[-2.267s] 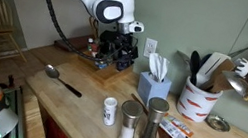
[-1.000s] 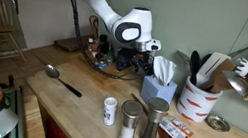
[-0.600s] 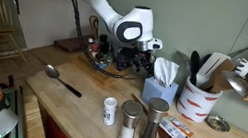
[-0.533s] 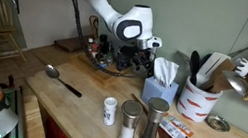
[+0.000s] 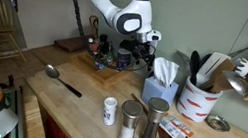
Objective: Move the tissue box to the right, then move the phone to the left
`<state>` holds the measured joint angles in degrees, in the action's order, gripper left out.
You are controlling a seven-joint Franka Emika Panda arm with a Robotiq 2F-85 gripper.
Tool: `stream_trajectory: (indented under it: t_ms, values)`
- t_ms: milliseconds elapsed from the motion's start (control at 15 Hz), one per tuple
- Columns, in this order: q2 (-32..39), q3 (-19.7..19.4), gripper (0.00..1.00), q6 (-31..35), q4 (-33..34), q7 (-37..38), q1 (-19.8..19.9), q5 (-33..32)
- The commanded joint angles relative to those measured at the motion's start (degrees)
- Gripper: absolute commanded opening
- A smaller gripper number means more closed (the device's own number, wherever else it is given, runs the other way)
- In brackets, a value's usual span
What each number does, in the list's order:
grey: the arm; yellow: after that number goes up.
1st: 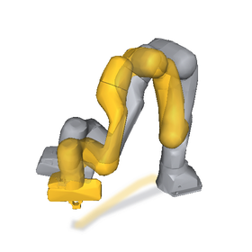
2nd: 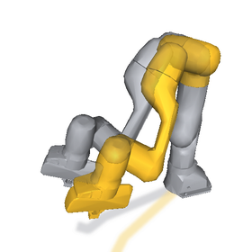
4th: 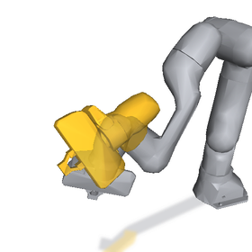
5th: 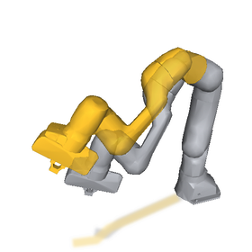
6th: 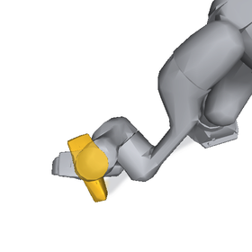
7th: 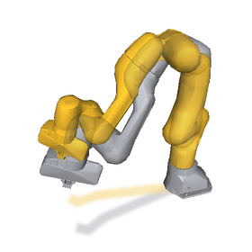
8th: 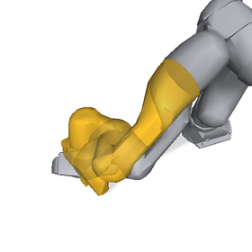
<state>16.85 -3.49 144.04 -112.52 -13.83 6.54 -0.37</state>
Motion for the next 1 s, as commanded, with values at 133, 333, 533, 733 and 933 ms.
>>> stream_trajectory:
  t_ms: [133,333,533,733,933]
  values:
    - [4.2,0.1,1.00,2.8,2.6,1.9,0.1,-0.3]
    - [6.2,0.4,1.00,6.1,3.6,1.5,0.6,0.1]
    - [8.0,-0.1,1.00,9.2,4.3,1.5,0.6,-1.2]
    - [9.4,0.4,1.00,11.4,4.9,0.9,1.4,-0.5]
    - [10.8,0.4,1.00,13.2,5.5,0.9,1.9,-0.6]
